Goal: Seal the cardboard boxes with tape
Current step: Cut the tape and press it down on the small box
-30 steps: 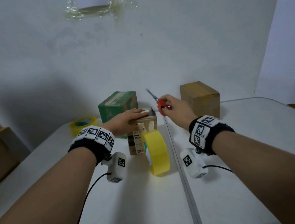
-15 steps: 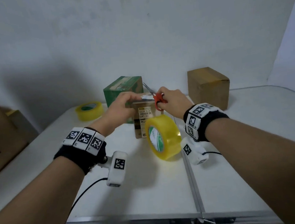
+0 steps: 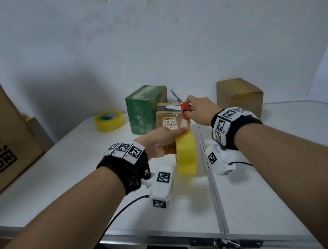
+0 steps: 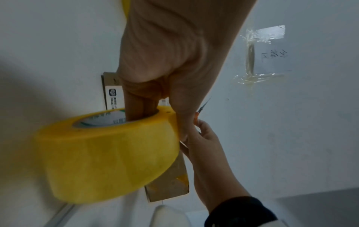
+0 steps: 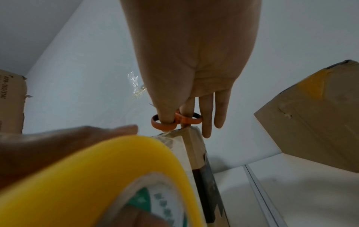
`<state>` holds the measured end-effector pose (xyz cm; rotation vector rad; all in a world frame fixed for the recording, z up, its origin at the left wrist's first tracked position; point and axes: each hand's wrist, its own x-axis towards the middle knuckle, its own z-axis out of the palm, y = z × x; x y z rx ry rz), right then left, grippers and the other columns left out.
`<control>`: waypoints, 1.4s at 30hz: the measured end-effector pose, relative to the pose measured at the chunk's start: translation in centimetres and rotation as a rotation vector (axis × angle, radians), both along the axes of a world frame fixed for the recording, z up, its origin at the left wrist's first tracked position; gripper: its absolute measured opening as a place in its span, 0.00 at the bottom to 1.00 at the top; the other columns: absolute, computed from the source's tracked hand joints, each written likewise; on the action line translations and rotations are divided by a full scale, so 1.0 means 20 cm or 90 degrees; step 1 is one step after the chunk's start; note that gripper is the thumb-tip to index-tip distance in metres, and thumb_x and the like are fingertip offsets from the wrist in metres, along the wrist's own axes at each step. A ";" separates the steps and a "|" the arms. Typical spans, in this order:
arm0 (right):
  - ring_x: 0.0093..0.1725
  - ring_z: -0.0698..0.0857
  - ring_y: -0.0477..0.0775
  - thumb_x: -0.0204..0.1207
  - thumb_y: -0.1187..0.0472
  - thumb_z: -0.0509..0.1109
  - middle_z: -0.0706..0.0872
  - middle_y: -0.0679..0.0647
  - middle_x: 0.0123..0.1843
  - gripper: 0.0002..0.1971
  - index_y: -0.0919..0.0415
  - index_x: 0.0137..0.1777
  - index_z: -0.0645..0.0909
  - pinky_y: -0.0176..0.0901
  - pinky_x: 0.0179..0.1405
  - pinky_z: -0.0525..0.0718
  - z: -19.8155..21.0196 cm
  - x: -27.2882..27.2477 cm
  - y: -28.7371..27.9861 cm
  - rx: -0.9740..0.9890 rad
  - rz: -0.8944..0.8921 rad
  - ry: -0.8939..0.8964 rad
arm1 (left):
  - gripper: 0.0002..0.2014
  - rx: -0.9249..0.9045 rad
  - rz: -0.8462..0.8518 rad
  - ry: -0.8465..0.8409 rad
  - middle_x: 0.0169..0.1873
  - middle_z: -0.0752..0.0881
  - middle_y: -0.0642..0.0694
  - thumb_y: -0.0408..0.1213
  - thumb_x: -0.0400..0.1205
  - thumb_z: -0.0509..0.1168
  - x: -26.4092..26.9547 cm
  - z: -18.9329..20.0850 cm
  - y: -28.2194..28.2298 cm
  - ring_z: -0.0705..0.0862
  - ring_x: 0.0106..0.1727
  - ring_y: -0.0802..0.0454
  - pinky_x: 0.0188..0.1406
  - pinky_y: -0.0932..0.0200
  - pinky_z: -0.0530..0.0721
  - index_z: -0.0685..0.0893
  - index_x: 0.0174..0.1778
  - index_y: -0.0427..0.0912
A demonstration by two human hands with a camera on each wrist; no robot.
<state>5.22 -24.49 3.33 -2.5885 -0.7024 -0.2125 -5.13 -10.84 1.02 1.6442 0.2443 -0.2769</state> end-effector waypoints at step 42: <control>0.34 0.89 0.51 0.81 0.58 0.70 0.91 0.59 0.42 0.05 0.55 0.51 0.87 0.44 0.45 0.89 0.07 -0.08 -0.14 0.435 0.043 0.269 | 0.15 -0.133 0.069 0.061 0.55 0.88 0.28 0.40 0.84 0.66 -0.03 0.00 0.02 0.90 0.48 0.38 0.59 0.43 0.86 0.77 0.63 0.36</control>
